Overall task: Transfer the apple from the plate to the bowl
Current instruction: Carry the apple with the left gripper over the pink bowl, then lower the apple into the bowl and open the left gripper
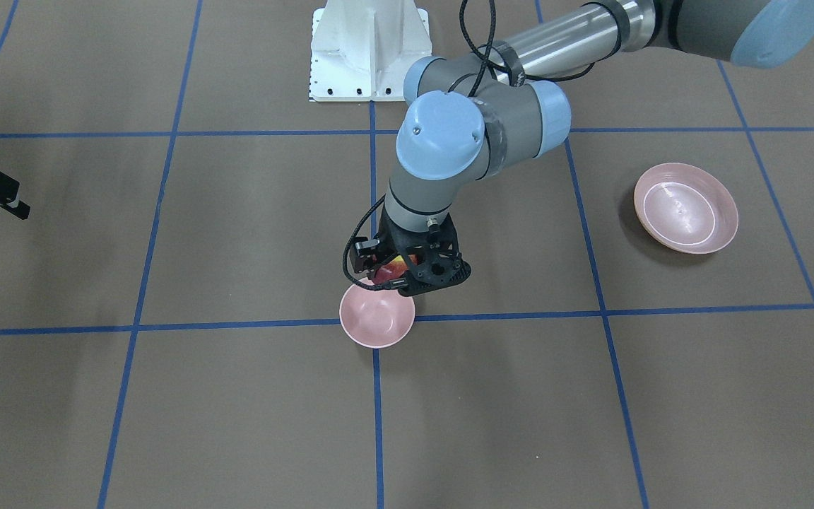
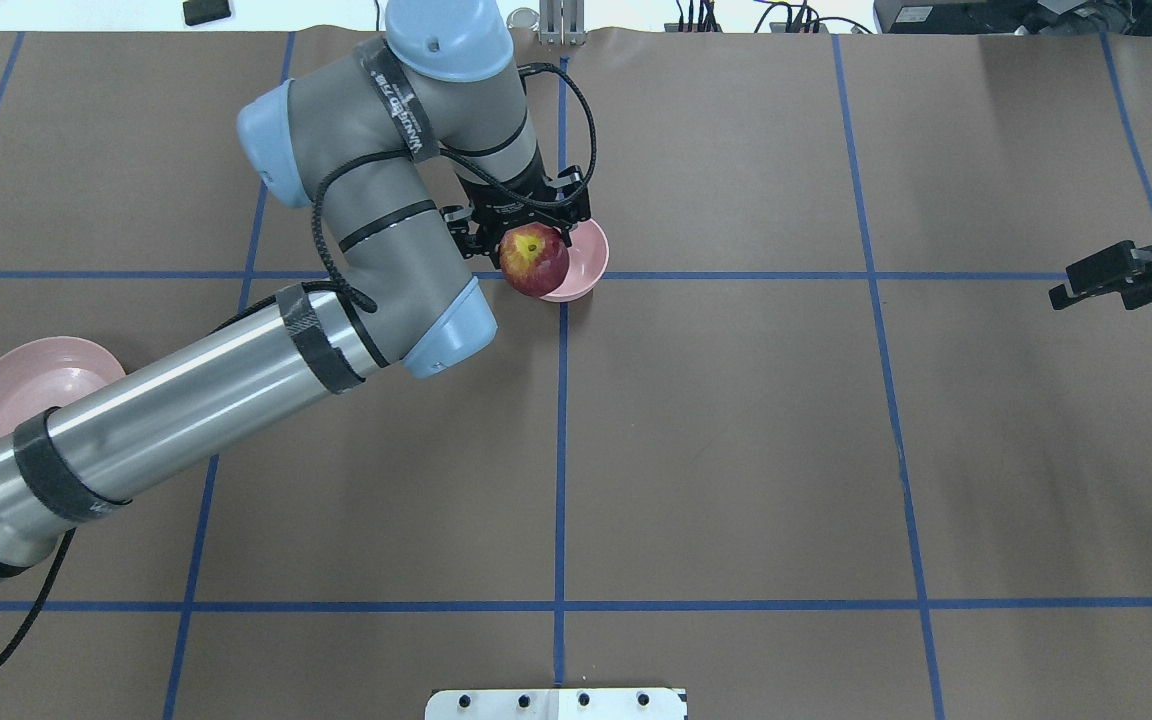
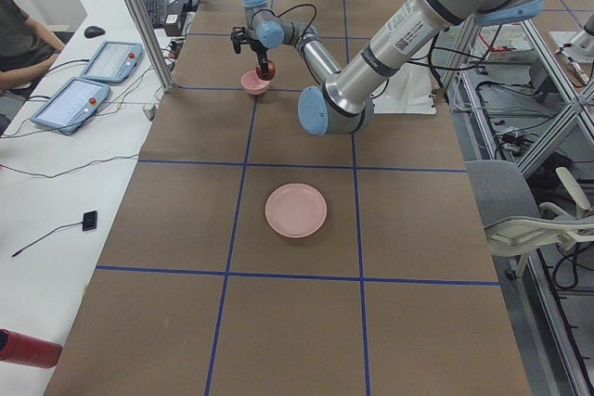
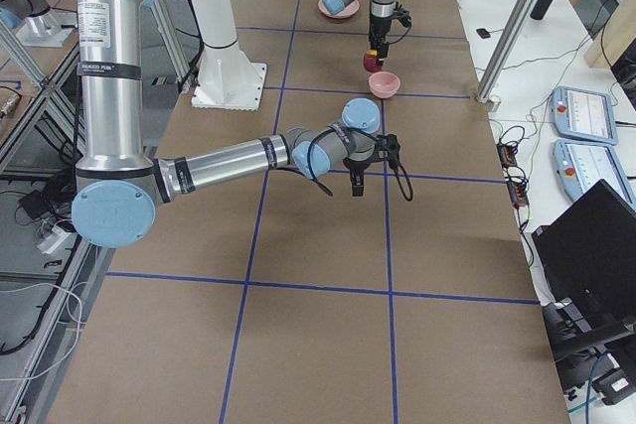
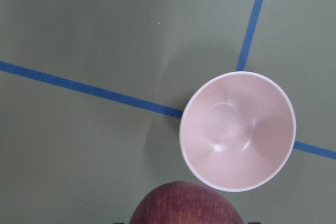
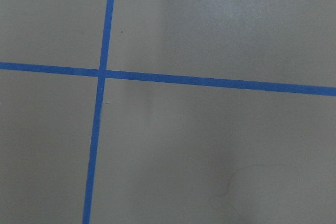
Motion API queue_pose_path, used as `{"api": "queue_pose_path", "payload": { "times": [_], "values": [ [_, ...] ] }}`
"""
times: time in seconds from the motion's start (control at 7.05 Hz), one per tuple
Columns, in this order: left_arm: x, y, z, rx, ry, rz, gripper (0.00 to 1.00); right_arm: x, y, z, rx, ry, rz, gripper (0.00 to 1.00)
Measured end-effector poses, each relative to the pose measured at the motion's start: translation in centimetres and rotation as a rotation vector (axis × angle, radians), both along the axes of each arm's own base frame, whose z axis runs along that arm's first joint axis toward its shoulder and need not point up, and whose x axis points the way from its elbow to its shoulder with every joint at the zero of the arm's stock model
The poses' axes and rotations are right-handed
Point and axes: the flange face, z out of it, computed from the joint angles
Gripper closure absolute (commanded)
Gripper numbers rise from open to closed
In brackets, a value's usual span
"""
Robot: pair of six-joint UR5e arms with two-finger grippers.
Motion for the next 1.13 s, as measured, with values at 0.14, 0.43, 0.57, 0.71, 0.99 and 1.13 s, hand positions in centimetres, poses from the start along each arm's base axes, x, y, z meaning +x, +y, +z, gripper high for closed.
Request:
{"api": "queue_pose_path", "payload": {
  "times": [0.14,0.43,0.57,0.71,0.99,1.13],
  "values": [
    [1.6,-1.0,-0.5,0.007,-0.002,-0.014,1.0,0.5,0.0,0.1,-0.01,-0.014,0.0,0.0],
    [2.7,-1.9,-0.6,0.019,-0.004,-0.025,1.0,1.3,0.1,0.1,0.015,-0.005,0.012,0.0],
    [3.2,-2.5,0.1,0.032,-0.003,-0.034,1.0,1.9,0.2,0.1,0.027,0.004,0.023,0.0],
    [3.6,-2.9,0.7,0.041,0.0,-0.039,1.0,2.3,0.3,0.3,0.029,0.015,0.033,0.0],
    [3.9,-3.1,1.1,0.047,0.001,-0.042,0.24,2.7,0.5,0.6,0.024,0.026,0.041,0.0],
    [3.9,-3.1,1.2,0.051,0.002,-0.043,0.17,2.6,0.5,0.7,0.028,0.036,0.044,0.0]
  ]
}}
